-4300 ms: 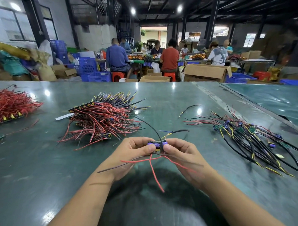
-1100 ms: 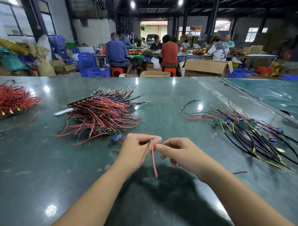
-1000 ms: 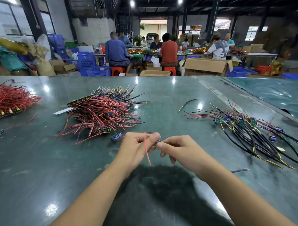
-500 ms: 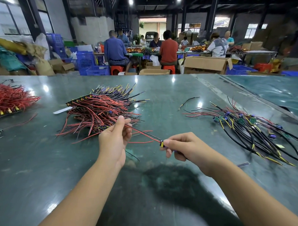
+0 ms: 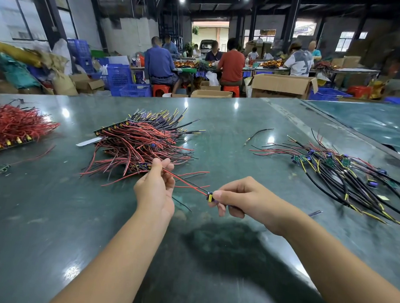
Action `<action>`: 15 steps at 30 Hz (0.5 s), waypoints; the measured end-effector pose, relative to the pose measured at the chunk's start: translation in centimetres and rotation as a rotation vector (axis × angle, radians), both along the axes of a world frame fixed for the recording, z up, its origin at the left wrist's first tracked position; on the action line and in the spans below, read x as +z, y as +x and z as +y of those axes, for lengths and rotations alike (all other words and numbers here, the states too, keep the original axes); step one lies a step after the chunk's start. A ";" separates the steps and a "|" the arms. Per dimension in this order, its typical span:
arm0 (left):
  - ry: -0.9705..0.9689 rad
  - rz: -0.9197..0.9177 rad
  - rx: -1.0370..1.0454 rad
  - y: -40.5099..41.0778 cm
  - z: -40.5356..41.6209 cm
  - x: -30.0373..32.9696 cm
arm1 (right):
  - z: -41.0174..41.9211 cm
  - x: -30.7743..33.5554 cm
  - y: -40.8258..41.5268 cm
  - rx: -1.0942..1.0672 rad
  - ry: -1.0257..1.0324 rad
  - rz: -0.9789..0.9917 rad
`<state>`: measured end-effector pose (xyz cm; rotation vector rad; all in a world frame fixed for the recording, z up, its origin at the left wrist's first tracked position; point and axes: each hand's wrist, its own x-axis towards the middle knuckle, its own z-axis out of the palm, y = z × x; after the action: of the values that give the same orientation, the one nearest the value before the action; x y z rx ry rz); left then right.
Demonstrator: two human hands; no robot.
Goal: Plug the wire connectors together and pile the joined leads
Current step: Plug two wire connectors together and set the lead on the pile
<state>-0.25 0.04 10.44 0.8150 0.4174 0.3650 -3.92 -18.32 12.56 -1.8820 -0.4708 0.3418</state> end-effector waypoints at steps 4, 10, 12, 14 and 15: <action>-0.001 -0.035 -0.046 -0.2 0.0 0.2 | -0.1 -0.4 0.1 -0.060 -0.003 -0.030; 0.232 -0.125 -0.636 -1.7 -1.1 0.6 | -0.8 -0.8 0.2 -0.188 -0.031 -0.084; 0.361 -0.126 -0.772 -2.2 -1.9 0.2 | -1.0 -0.7 0.3 -0.175 -0.040 -0.098; 0.426 -0.129 -0.765 -2.4 -2.4 -0.2 | -1.0 -0.8 0.2 -0.159 -0.058 -0.105; 0.443 -0.128 -0.721 -2.3 -2.4 -0.4 | -0.9 -0.8 0.2 -0.158 -0.064 -0.102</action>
<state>-2.59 -2.34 10.06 1.3003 -0.1012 -0.1753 -3.71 -19.27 11.78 -1.9918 -0.3802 0.1583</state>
